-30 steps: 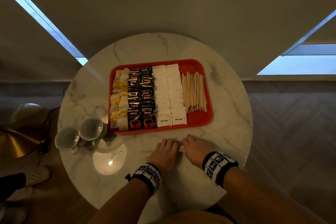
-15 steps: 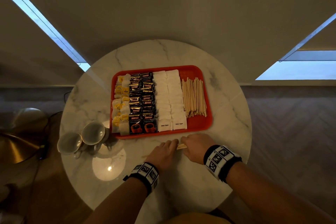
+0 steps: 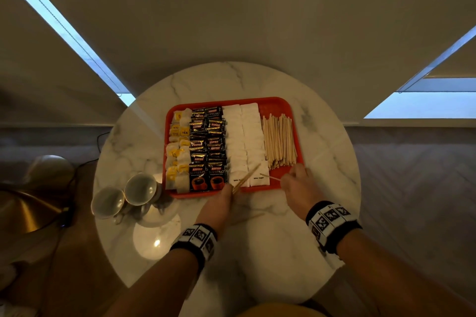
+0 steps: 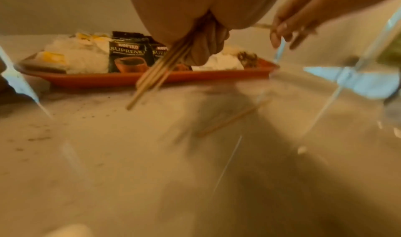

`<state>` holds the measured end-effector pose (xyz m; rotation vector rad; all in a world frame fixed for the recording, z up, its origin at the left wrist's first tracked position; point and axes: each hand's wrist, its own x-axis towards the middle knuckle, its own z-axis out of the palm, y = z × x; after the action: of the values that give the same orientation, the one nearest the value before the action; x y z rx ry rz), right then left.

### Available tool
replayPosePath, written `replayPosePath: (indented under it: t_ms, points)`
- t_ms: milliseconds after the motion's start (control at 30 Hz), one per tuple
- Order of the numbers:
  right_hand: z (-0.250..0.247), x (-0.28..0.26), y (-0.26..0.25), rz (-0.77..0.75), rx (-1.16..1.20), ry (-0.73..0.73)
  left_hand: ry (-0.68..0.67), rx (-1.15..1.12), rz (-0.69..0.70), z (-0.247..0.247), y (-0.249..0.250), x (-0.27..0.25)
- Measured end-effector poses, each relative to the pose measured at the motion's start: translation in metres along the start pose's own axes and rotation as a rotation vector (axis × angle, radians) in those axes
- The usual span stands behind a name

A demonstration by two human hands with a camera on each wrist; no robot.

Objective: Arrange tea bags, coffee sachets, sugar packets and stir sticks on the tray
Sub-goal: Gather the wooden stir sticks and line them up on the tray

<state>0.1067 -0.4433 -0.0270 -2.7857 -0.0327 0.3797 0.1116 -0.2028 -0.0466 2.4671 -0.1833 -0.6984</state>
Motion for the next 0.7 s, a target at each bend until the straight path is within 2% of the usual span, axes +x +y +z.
replayPosePath:
  t_ms: [67, 133, 267, 333, 500, 600, 700]
  points:
    - [-0.003, 0.005, -0.008, 0.038, 0.247, 0.045, 0.117, -0.247, -0.008, -0.002, 0.009, 0.003]
    - [-0.007, 0.010, -0.023, 0.058, 0.464, 0.013, 0.168, -0.418, -0.008, -0.003, 0.021, 0.007]
    - [-0.011, 0.011, -0.055, 0.158, 0.868, -0.031, 0.090, -0.713, -0.059, 0.001, 0.039, 0.011]
    - [-0.013, 0.011, -0.065, 0.189, 0.965, -0.063, 0.076, -0.789, -0.066, 0.003, 0.041, 0.010]
    - [-0.005, 0.010, -0.063, 0.102, 0.561, -0.041, 0.119, -0.854, -0.054, 0.001, 0.038, 0.001]
    - [0.013, 0.002, -0.062, 0.071, 0.395, -0.180, 0.142, -0.796, -0.108, -0.002, 0.026, 0.000]
    - [0.040, -0.004, -0.062, -0.094, 0.120, -0.343, 0.153, -0.768, -0.155, -0.006, 0.016, 0.003]
